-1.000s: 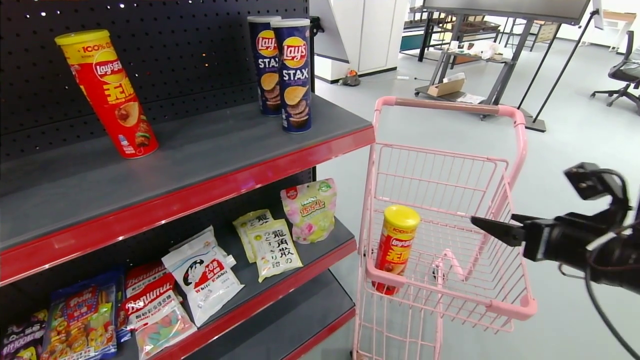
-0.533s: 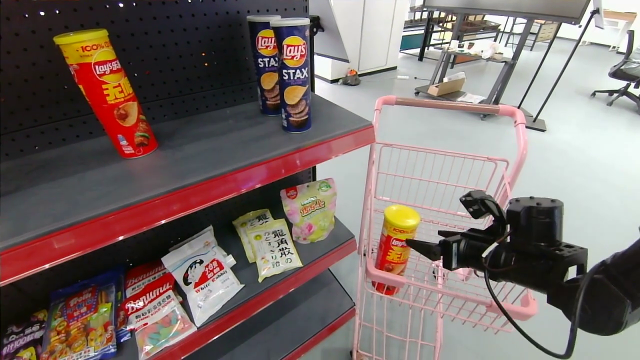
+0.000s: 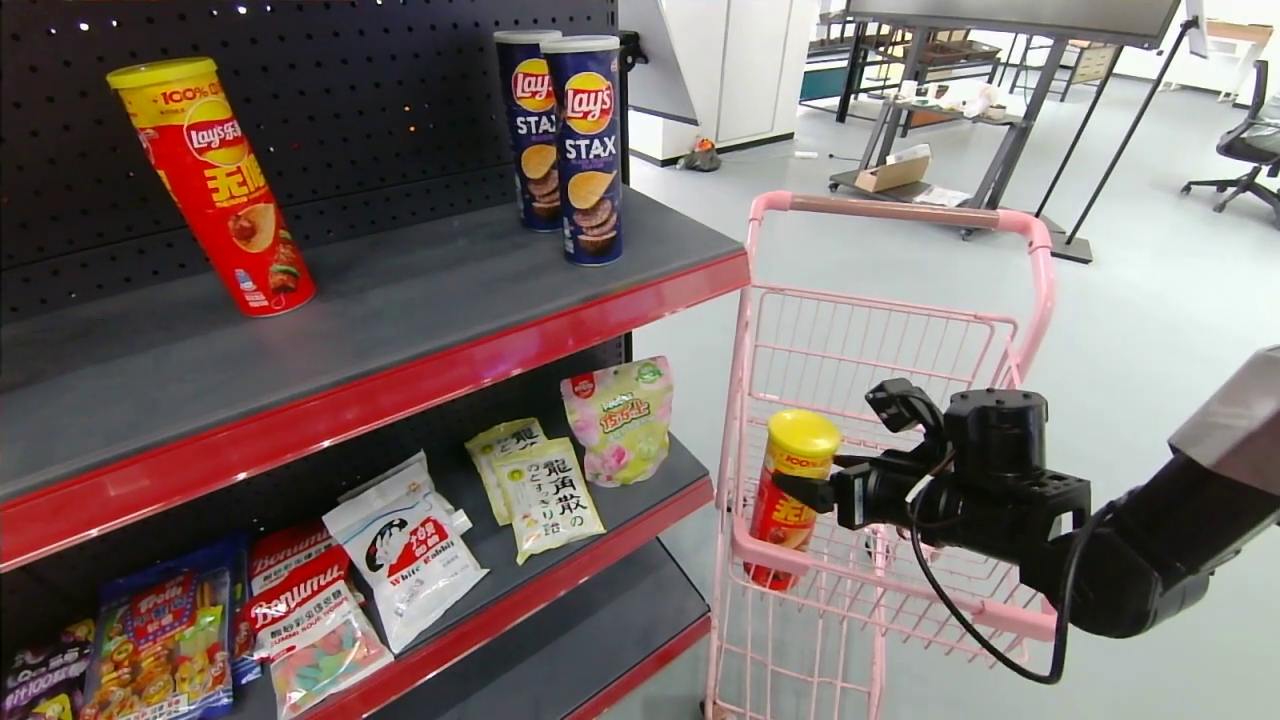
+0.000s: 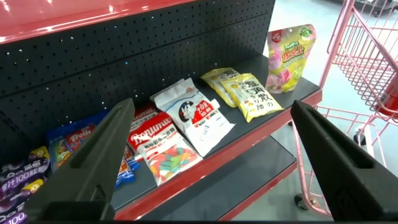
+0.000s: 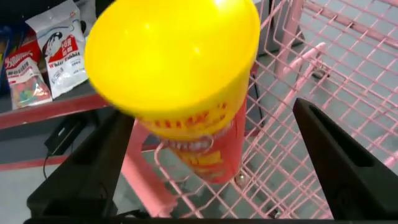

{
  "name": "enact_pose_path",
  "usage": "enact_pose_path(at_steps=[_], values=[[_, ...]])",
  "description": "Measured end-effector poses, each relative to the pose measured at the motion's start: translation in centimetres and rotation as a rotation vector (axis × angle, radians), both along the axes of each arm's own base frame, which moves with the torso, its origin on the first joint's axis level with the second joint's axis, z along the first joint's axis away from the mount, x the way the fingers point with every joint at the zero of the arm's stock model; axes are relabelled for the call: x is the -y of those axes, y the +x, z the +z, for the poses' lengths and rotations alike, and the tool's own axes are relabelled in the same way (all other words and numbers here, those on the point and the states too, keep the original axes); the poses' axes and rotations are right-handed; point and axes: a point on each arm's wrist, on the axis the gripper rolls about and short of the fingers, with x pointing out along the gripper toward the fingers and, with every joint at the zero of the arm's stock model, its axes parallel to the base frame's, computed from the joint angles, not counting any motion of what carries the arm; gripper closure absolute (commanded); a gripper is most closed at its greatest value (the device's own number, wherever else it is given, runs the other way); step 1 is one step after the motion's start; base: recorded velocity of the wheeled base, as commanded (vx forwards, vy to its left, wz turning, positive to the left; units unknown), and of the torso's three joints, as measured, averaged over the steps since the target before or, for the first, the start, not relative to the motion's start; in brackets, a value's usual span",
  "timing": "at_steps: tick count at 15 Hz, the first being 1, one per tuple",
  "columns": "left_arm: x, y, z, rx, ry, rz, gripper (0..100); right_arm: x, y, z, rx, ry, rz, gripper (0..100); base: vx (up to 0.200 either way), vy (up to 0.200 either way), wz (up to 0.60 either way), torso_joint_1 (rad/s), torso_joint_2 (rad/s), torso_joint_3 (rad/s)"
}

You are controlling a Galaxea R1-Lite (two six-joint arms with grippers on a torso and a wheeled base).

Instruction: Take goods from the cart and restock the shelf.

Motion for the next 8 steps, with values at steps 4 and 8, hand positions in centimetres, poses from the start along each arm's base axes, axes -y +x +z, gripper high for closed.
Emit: enact_pose_path(at_steps=[4,8], values=[[0.0,0.0,0.0,0.0,0.0,0.0,0,-1.1,1.0,-0.6,0.0,0.004,0.022,0,0.0,0.0,0.0,0.0,0.0,0.0],[0.0,0.0,0.0,0.0,0.002,-0.001,0,-1.6,1.4,-1.3,-0.01,0.002,0.028,100,0.0,0.0,0.0,0.0,0.0,0.0]])
